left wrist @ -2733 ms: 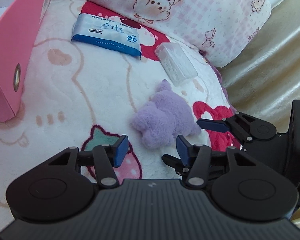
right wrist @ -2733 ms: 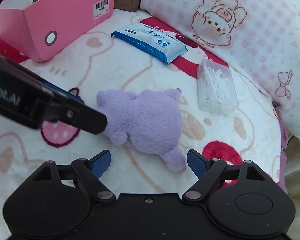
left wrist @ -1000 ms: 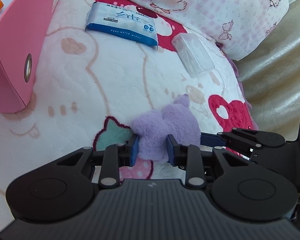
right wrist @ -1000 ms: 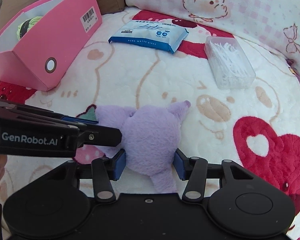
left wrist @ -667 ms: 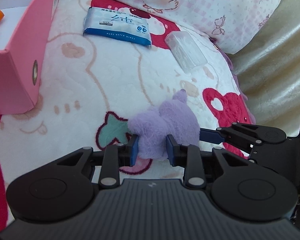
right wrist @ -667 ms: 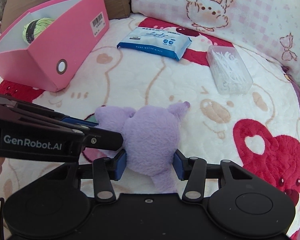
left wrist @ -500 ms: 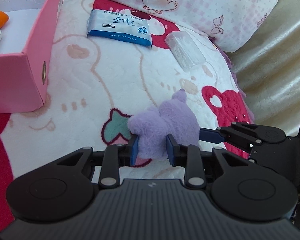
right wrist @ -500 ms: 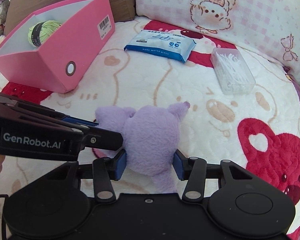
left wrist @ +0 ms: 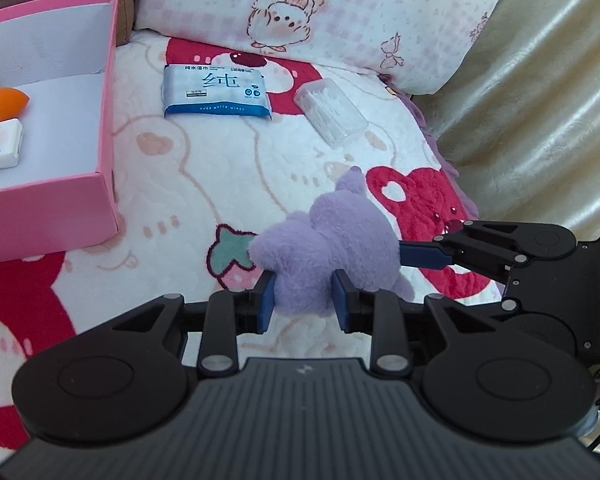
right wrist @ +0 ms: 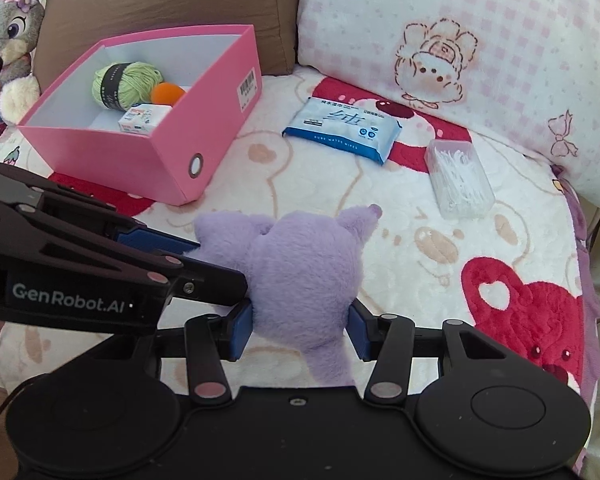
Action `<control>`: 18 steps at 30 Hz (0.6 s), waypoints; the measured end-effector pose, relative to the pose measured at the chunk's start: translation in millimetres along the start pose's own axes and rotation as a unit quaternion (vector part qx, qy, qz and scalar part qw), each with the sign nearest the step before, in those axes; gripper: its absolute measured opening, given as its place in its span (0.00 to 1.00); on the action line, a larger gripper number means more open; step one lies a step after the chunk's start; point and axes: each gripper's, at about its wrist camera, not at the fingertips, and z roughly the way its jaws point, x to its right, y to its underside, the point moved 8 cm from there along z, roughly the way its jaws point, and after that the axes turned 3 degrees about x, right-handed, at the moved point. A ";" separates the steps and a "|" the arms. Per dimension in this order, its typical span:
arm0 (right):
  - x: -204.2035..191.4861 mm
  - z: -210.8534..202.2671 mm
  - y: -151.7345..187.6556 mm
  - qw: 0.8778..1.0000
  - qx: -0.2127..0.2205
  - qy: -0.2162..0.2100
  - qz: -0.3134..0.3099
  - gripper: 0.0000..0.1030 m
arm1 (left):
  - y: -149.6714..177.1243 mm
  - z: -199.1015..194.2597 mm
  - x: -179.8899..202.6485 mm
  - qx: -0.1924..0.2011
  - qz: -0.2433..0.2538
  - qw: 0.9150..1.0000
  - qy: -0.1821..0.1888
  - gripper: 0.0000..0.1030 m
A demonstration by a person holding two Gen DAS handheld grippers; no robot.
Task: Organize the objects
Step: 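Lift the purple plush toy with the left gripper and carry it into the pink box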
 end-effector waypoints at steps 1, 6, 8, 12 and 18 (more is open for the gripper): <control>-2.8 -3.9 -0.8 1.000 0.001 0.001 -0.005 0.54 | -0.2 -4.0 0.4 -0.001 0.000 1.000 0.000 0.27; -14.3 -19.6 -6.3 1.000 -0.002 -0.008 -0.012 0.54 | -0.1 -24.6 1.8 -0.003 -0.004 1.000 -0.004 0.27; -19.0 -23.8 -8.0 1.000 -0.002 -0.013 -0.014 0.55 | -0.5 -32.6 2.1 -0.002 0.002 1.000 -0.011 0.27; -27.8 -33.2 -13.3 1.000 0.004 -0.024 -0.014 0.55 | -3.6 -48.0 -0.4 -0.001 0.004 1.000 -0.017 0.27; -42.1 -50.3 -25.3 0.999 0.015 -0.046 -0.016 0.56 | -10.7 -77.0 -6.9 -0.004 0.008 1.000 -0.015 0.27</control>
